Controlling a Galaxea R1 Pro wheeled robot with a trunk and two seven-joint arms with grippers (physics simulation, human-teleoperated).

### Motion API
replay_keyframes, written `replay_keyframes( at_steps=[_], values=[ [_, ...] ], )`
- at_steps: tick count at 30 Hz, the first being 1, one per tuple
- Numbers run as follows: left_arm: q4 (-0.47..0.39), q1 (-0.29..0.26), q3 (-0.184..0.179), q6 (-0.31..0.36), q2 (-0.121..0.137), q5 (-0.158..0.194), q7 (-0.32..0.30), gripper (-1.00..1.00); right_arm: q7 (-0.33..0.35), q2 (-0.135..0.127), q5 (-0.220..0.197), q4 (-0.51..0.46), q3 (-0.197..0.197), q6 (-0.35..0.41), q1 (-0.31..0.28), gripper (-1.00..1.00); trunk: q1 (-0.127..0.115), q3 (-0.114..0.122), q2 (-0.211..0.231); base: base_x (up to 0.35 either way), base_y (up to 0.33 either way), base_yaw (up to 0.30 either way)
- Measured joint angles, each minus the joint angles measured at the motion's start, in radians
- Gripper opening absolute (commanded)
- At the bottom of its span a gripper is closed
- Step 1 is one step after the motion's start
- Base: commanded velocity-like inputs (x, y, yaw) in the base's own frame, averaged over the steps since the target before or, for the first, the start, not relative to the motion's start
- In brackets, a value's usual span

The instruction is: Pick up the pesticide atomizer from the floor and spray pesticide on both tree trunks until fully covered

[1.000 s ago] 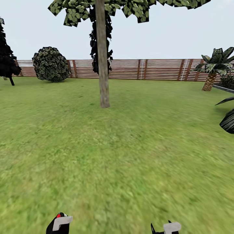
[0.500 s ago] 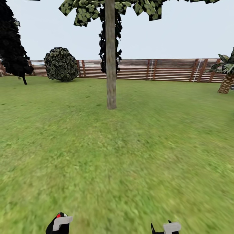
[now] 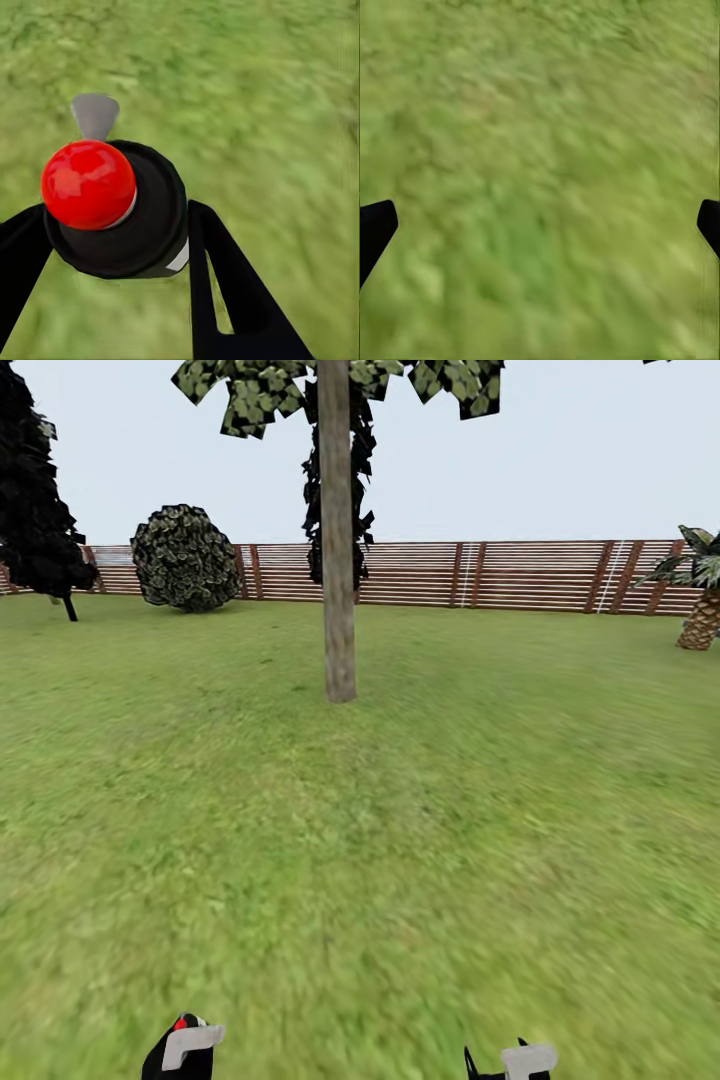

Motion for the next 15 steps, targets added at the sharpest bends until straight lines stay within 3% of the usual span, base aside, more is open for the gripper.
replay_keyframes(
  at_steps=[15],
  values=[
    [-0.003,0.016,0.0,0.0,-0.002,0.0,0.0,-1.0,0.0,0.002,-0.001,-0.002,-0.001,-0.001,0.0,1.0,0.0,0.0,0.0,0.339,-0.072,0.0]
  ],
)
